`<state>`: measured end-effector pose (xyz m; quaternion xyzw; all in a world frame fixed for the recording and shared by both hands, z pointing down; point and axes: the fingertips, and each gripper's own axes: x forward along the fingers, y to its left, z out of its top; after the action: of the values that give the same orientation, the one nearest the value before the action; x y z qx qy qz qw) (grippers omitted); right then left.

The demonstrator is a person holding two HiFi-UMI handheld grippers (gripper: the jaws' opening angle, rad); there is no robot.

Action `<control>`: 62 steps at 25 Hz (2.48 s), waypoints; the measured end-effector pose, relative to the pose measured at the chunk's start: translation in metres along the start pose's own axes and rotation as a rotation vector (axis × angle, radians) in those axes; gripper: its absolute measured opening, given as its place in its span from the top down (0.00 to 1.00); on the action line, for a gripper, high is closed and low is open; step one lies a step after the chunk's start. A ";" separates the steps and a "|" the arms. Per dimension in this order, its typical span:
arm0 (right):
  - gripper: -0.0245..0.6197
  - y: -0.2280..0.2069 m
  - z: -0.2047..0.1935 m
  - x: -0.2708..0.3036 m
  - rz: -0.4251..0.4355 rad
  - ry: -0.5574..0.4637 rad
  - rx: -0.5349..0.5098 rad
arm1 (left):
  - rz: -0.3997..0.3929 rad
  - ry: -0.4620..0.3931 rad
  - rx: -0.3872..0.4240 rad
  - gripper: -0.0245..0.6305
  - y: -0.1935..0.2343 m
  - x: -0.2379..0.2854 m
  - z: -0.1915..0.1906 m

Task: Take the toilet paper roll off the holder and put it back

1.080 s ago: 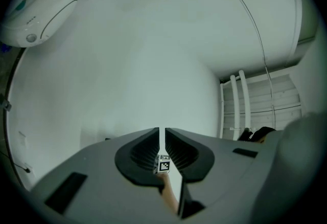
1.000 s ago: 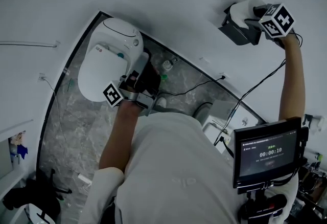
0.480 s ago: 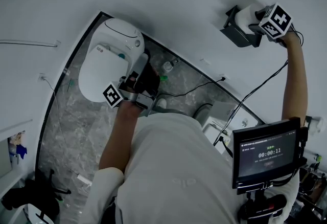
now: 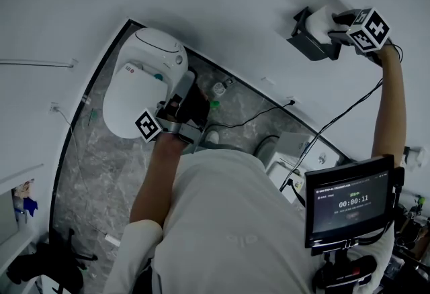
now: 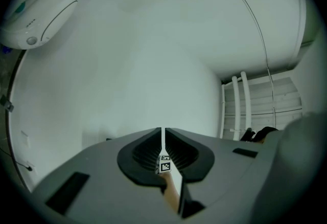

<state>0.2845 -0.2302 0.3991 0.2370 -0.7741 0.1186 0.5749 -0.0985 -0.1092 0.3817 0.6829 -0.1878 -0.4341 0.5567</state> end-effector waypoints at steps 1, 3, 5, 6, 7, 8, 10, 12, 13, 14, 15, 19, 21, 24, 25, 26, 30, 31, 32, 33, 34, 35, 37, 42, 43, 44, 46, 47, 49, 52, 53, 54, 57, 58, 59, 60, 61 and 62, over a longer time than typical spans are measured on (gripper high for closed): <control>0.64 -0.002 0.001 -0.006 -0.006 -0.021 0.008 | 0.000 0.004 -0.002 0.92 0.001 0.002 0.001; 0.64 -0.008 0.008 -0.023 -0.026 -0.091 0.033 | 0.001 0.011 -0.009 0.92 0.002 0.004 0.001; 0.64 -0.010 0.026 -0.043 -0.039 -0.209 0.058 | 0.004 0.007 -0.013 0.92 0.004 0.001 0.000; 0.64 -0.009 0.039 -0.052 -0.038 -0.282 0.065 | 0.008 -0.002 -0.013 0.92 0.004 -0.003 0.000; 0.64 -0.006 0.054 -0.062 -0.030 -0.359 0.067 | 0.013 -0.016 -0.012 0.92 0.004 -0.009 -0.001; 0.63 -0.002 0.070 -0.071 -0.018 -0.437 0.065 | 0.017 -0.032 -0.011 0.92 0.004 -0.014 -0.002; 0.64 0.010 0.100 -0.091 0.013 -0.586 0.062 | 0.018 -0.055 -0.011 0.92 0.004 -0.020 -0.005; 0.64 0.024 0.125 -0.111 0.045 -0.715 0.077 | 0.011 -0.065 -0.014 0.92 0.004 -0.021 -0.006; 0.64 0.031 0.135 -0.119 0.060 -0.778 0.092 | 0.008 -0.069 -0.016 0.92 0.003 -0.021 -0.006; 0.64 0.038 0.144 -0.127 0.074 -0.844 0.109 | 0.006 -0.072 -0.016 0.92 0.003 -0.021 -0.006; 0.64 0.044 0.152 -0.133 0.091 -0.913 0.129 | 0.003 -0.076 -0.014 0.92 0.002 -0.022 -0.006; 0.64 0.073 0.195 -0.152 0.194 -1.184 0.177 | -0.037 -0.143 0.015 0.92 -0.008 -0.036 -0.001; 0.64 0.090 0.222 -0.157 0.259 -1.295 0.170 | -0.069 -0.206 0.032 0.92 -0.014 -0.048 0.003; 0.64 0.105 0.232 -0.151 0.330 -1.418 0.258 | -0.081 -0.227 0.028 0.92 -0.018 -0.053 0.006; 0.64 0.107 0.227 -0.147 0.350 -1.450 0.308 | -0.076 -0.217 0.020 0.92 -0.016 -0.051 0.006; 0.64 0.109 0.220 -0.141 0.366 -1.475 0.360 | -0.070 -0.206 0.011 0.92 -0.014 -0.048 0.006; 0.64 0.125 0.195 -0.116 0.444 -1.548 0.526 | -0.058 -0.177 -0.012 0.92 -0.006 -0.039 0.002; 0.64 0.130 0.189 -0.109 0.463 -1.562 0.565 | -0.058 -0.171 -0.017 0.92 -0.005 -0.036 0.001; 0.64 0.133 0.183 -0.102 0.477 -1.572 0.607 | -0.058 -0.164 -0.021 0.92 -0.003 -0.033 -0.001; 0.64 0.137 0.177 -0.095 0.491 -1.581 0.649 | -0.057 -0.155 -0.025 0.92 -0.002 -0.031 -0.003; 0.64 0.142 0.172 -0.088 0.506 -1.588 0.689 | -0.055 -0.147 -0.029 0.92 0.000 -0.029 -0.004; 0.64 0.148 0.168 -0.080 0.523 -1.591 0.727 | -0.054 -0.142 -0.031 0.92 0.000 -0.028 -0.005; 0.64 0.164 0.168 -0.064 0.574 -1.587 0.784 | -0.056 -0.151 -0.028 0.92 -0.003 -0.033 -0.004; 0.64 0.196 0.167 -0.034 0.649 -1.589 0.901 | -0.061 -0.178 -0.012 0.92 -0.012 -0.043 0.001; 0.64 0.198 0.164 -0.031 0.648 -1.600 0.929 | -0.060 -0.179 -0.013 0.92 -0.012 -0.043 0.000; 0.64 0.200 0.161 -0.029 0.650 -1.610 0.956 | -0.061 -0.181 -0.015 0.92 -0.011 -0.042 0.000; 0.64 0.203 0.156 -0.023 0.666 -1.617 1.001 | -0.064 -0.189 -0.016 0.92 -0.010 -0.043 0.000; 0.64 0.205 0.154 -0.020 0.675 -1.615 1.016 | -0.066 -0.193 -0.014 0.92 -0.010 -0.043 0.001; 0.64 0.210 0.154 -0.016 0.681 -1.611 1.030 | -0.071 -0.197 -0.009 0.92 -0.010 -0.042 0.002; 0.64 0.215 0.153 -0.013 0.682 -1.614 1.046 | -0.086 -0.195 -0.009 0.92 -0.013 -0.038 0.003; 0.64 0.217 0.154 -0.011 0.682 -1.613 1.047 | -0.089 -0.194 -0.008 0.92 -0.014 -0.036 0.004; 0.64 0.218 0.155 -0.010 0.683 -1.608 1.042 | -0.090 -0.193 -0.005 0.92 -0.014 -0.035 0.005; 0.64 0.223 0.159 -0.006 0.691 -1.592 1.032 | -0.084 -0.193 -0.002 0.92 -0.014 -0.034 0.007; 0.64 0.224 0.160 -0.006 0.690 -1.592 1.032 | -0.083 -0.192 -0.003 0.92 -0.013 -0.034 0.007; 0.64 0.224 0.159 -0.007 0.686 -1.594 1.033 | -0.082 -0.190 -0.004 0.92 -0.013 -0.033 0.006; 0.64 0.224 0.159 -0.007 0.683 -1.598 1.035 | -0.081 -0.187 -0.006 0.92 -0.012 -0.032 0.006; 0.64 0.223 0.159 -0.007 0.681 -1.602 1.037 | -0.081 -0.184 -0.008 0.92 -0.011 -0.031 0.005; 0.64 0.222 0.159 -0.008 0.680 -1.605 1.039 | -0.081 -0.181 -0.009 0.92 -0.011 -0.030 0.005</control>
<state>0.0418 -0.1101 0.3620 0.2343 -0.8108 0.4037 -0.3532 -0.1216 -0.0859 0.3829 0.6455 -0.2075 -0.5170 0.5224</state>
